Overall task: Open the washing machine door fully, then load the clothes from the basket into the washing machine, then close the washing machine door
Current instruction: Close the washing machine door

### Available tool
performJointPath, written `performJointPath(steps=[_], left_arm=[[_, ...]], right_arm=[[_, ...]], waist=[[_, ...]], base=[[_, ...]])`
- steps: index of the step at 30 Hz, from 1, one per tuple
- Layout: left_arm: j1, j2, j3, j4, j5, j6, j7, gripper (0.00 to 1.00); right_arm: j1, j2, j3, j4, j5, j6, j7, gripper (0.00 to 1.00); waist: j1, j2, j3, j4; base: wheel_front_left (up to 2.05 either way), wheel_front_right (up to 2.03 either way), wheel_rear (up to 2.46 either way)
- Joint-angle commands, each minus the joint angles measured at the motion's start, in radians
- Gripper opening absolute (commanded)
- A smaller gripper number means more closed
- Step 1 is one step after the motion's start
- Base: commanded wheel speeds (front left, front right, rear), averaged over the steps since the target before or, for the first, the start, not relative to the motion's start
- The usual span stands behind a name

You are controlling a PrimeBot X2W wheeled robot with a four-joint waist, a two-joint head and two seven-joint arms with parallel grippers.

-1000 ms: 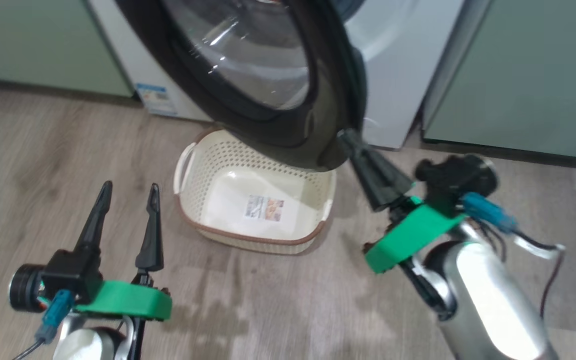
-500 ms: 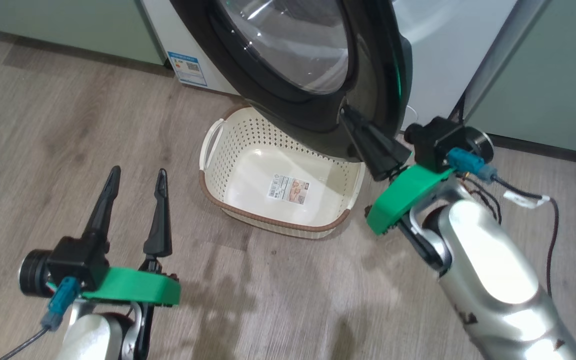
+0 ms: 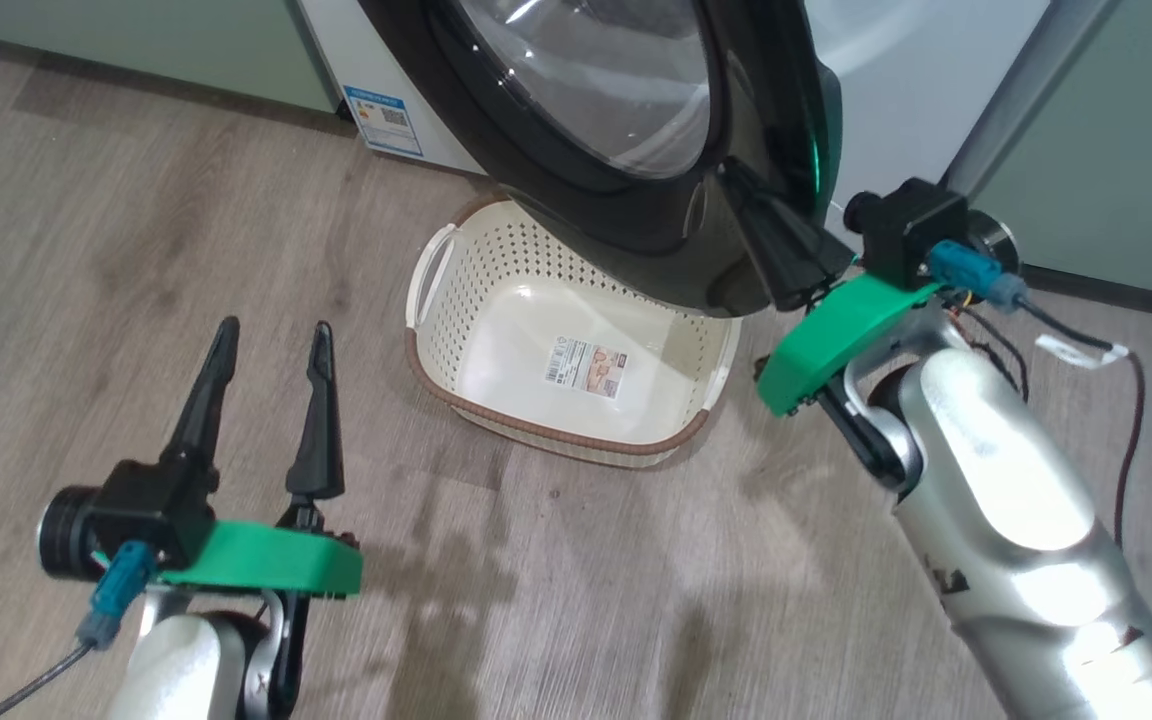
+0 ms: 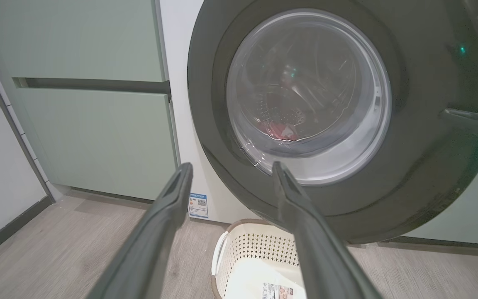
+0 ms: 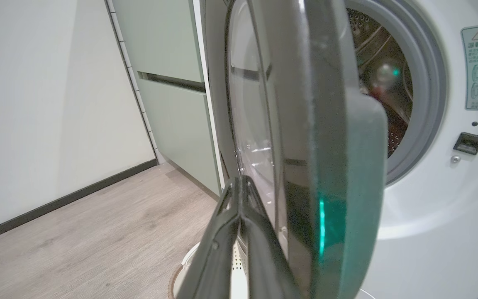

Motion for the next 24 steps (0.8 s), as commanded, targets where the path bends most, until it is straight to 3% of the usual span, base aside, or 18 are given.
performJointPath(steps=[1, 13, 24], left_arm=[[-0.038, 0.004, 0.043, -0.029, 0.003, -0.004, -0.012, 1.0], [-0.057, -0.024, 0.055, -0.036, 0.016, -0.029, -0.012, 1.0], [-0.106, -0.058, 0.065, -0.04, 0.026, -0.059, -0.012, 1.0]], right_arm=[[-0.041, 0.009, 0.002, -0.024, 0.001, 0.0, -0.012, 0.0], [-0.149, -0.03, -0.074, 0.044, -0.011, 0.0, -0.001, 0.0], [-0.379, -0.076, -0.199, 0.242, -0.042, 0.0, -0.028, 0.0]], waist=[[-0.0001, 0.0, 0.002, 0.002], [-0.0001, 0.0, 0.055, 0.021], [-0.0001, 0.0, 0.129, 0.042]], base=[[0.0, 0.0, 0.0], [0.0, 0.0, 0.0], [0.0, 0.0, 0.0]])
